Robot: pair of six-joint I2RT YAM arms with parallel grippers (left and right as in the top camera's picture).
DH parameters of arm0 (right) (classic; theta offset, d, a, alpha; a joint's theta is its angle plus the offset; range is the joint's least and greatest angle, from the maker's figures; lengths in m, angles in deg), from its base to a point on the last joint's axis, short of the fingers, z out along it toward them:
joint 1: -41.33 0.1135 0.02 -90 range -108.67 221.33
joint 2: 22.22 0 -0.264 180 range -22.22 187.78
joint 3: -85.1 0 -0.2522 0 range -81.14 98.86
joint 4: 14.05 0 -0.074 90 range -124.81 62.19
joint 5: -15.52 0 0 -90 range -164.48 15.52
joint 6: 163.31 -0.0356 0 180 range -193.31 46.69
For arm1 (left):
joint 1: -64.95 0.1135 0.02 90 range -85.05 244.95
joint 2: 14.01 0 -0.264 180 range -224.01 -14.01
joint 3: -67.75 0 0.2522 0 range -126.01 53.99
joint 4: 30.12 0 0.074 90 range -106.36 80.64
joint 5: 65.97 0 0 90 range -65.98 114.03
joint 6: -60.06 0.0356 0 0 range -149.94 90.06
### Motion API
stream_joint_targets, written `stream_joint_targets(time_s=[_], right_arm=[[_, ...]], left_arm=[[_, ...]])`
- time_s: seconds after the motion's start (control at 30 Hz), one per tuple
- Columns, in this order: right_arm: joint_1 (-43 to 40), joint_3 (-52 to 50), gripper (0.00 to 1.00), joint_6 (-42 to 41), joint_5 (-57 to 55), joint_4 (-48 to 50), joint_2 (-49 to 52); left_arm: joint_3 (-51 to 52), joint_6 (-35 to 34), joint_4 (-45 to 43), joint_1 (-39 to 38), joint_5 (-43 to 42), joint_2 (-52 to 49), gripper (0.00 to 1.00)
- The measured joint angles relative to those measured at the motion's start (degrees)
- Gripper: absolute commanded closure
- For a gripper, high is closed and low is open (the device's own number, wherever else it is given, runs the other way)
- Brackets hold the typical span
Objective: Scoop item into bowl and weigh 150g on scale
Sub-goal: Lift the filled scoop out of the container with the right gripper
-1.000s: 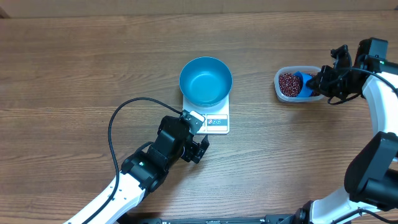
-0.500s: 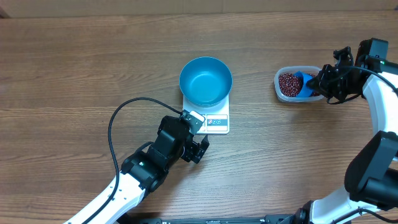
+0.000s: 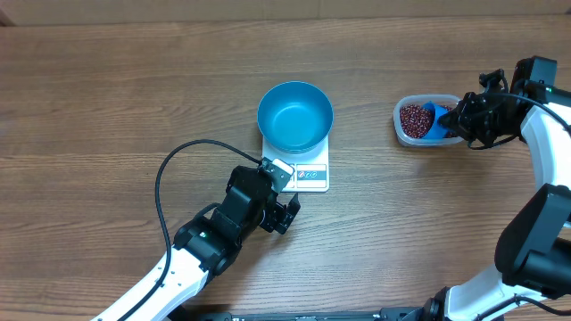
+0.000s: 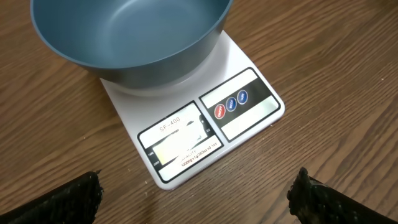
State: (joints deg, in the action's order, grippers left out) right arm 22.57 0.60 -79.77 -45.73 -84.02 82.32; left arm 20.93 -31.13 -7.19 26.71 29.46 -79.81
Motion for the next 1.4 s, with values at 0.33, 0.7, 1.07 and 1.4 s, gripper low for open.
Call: stream_joint_targets(time_s=[0.33, 0.7, 1.07, 1.4], right_arm=[[-1.05, 0.0, 0.96, 0.0, 0.61, 0.07, 0.22], [-2.54, 0.0, 0.96, 0.76, 2.14, 0.07, 0.74], [-6.58, 0.0, 0.96, 2.84, 7.15, -0.37, 1.95], [-9.38, -0.15, 0.96, 5.75, 11.8, -1.05, 1.95]], left_arm=[[0.0, 0.0, 0.0, 0.0, 0.0, 0.0, 0.01], [0.0, 0.0, 0.0, 0.0, 0.0, 0.0, 0.0], [0.0, 0.0, 0.0, 0.0, 0.0, 0.0, 0.01], [0.0, 0.0, 0.0, 0.0, 0.0, 0.0, 0.0]])
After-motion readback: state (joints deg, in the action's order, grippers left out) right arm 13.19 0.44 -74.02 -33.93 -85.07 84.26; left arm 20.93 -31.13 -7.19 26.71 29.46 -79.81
